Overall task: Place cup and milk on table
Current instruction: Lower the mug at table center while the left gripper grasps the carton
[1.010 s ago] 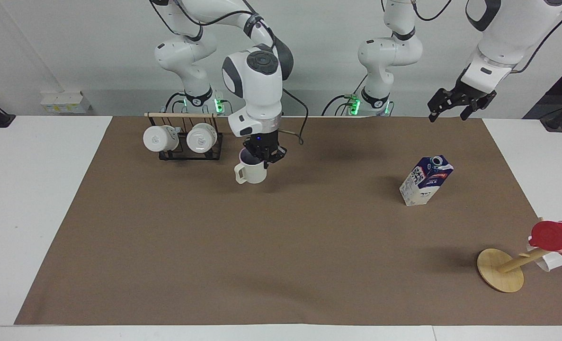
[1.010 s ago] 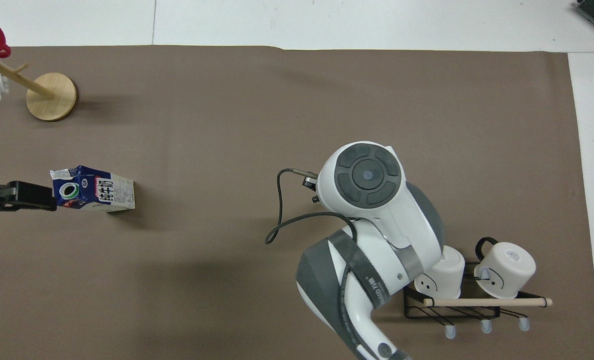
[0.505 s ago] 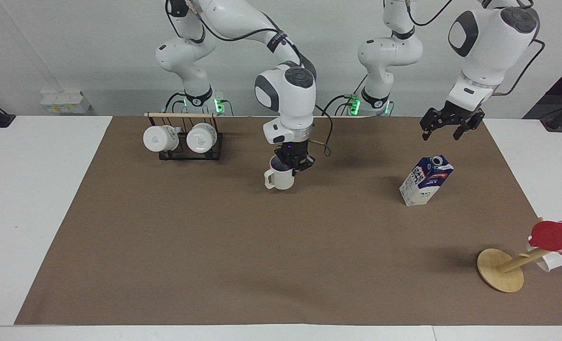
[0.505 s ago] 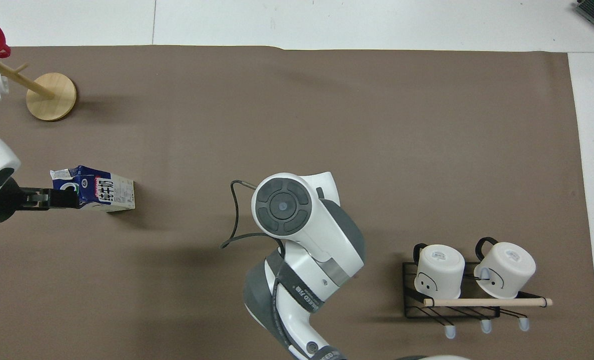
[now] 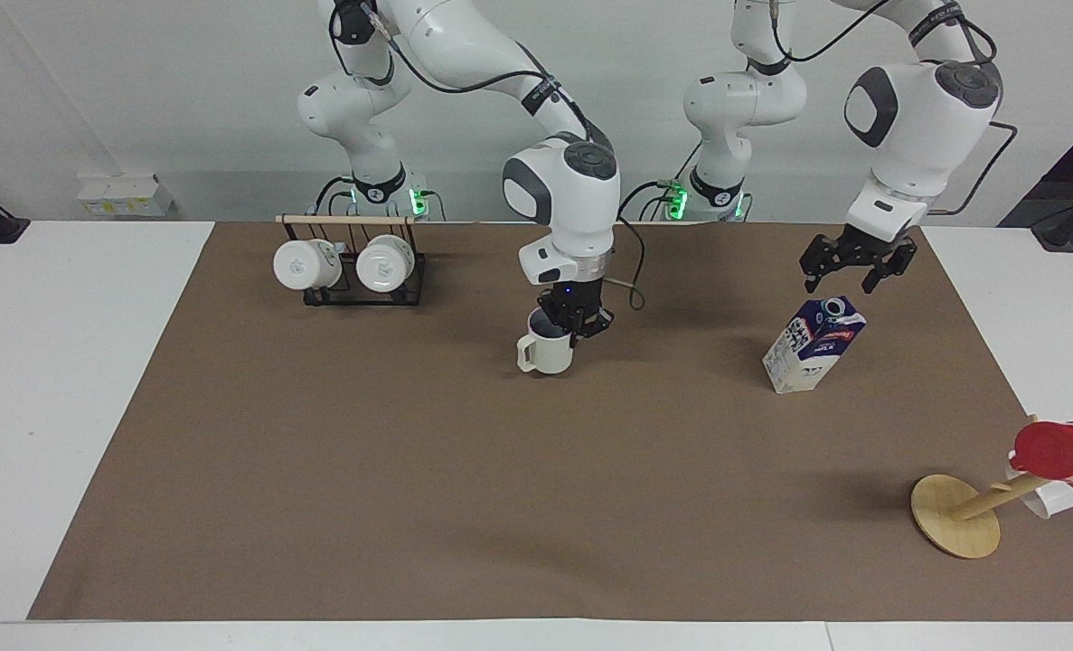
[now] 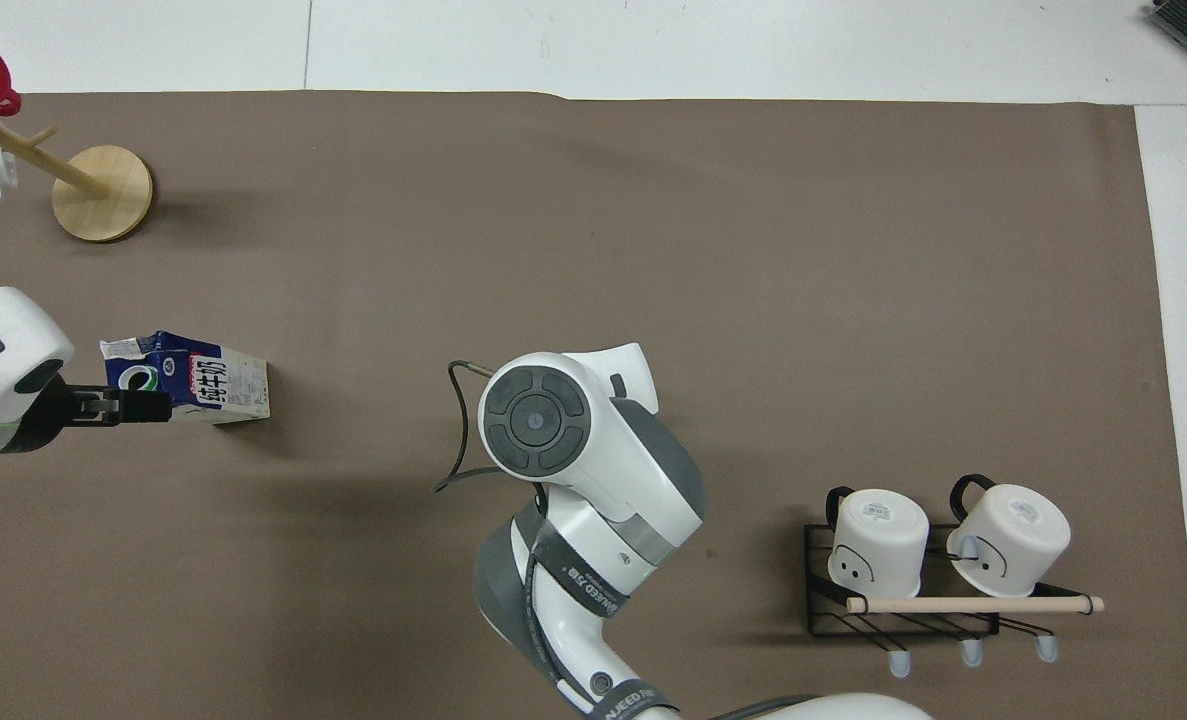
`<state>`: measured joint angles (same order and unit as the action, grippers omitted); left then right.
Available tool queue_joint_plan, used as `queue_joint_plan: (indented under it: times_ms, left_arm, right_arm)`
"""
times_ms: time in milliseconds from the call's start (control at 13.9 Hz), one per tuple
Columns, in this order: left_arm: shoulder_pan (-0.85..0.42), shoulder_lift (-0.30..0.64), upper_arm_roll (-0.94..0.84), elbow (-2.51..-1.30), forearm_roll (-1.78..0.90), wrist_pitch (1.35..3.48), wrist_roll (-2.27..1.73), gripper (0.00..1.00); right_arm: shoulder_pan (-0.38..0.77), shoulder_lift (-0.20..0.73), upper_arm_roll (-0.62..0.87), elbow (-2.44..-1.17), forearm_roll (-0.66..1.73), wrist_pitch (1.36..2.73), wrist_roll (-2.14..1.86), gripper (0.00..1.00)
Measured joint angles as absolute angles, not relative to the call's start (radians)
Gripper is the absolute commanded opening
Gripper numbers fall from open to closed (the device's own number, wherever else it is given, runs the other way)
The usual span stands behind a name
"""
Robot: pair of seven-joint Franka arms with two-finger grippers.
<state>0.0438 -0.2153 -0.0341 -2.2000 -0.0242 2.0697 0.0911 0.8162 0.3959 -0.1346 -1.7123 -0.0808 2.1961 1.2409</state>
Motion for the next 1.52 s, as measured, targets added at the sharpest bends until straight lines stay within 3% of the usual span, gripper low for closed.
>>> queue_joint_plan:
  times_ms: [649, 722, 794, 1010, 1082, 1155, 1515]
  left_arm:
    - [0.044, -0.197, -0.043, -2.206, -0.024, 2.118, 0.093, 1.0]
    - [0.044, -0.197, -0.043, -2.206, -0.024, 2.116, 0.093, 1.0]
    - [0.044, -0.197, -0.043, -2.206, -0.024, 2.112, 0.093, 1.0]
    - [0.044, -0.197, -0.043, -2.205, -0.024, 2.088, 0.094, 1.0]
    - [0.044, -0.197, -0.043, -2.204, -0.024, 2.085, 0.095, 1.0]
    - [0.044, -0.197, -0.043, -2.203, -0.024, 2.083, 0.095, 1.0]
    - [0.044, -0.195, -0.041, -2.192, -0.024, 2.066, 0.1, 1.0]
  right_arm:
    - [0.817, 0.405, -0.135, -1.725, -0.071, 2.219, 1.229, 0.0]
    - [0.817, 0.405, -0.135, -1.727, -0.061, 2.222, 1.221, 0.04]
    - [0.817, 0.405, -0.135, -1.729, -0.056, 2.226, 1.214, 0.16]
    - [0.815, 0.406, -0.135, -1.735, -0.053, 2.237, 1.209, 0.82]
    - [0.812, 0.406, -0.135, -1.736, -0.053, 2.238, 1.204, 0.93]
    - [0.808, 0.405, -0.135, -1.736, -0.052, 2.238, 1.193, 1.0]
    - [0.794, 0.398, -0.138, -1.732, -0.052, 2.237, 1.129, 1.0]
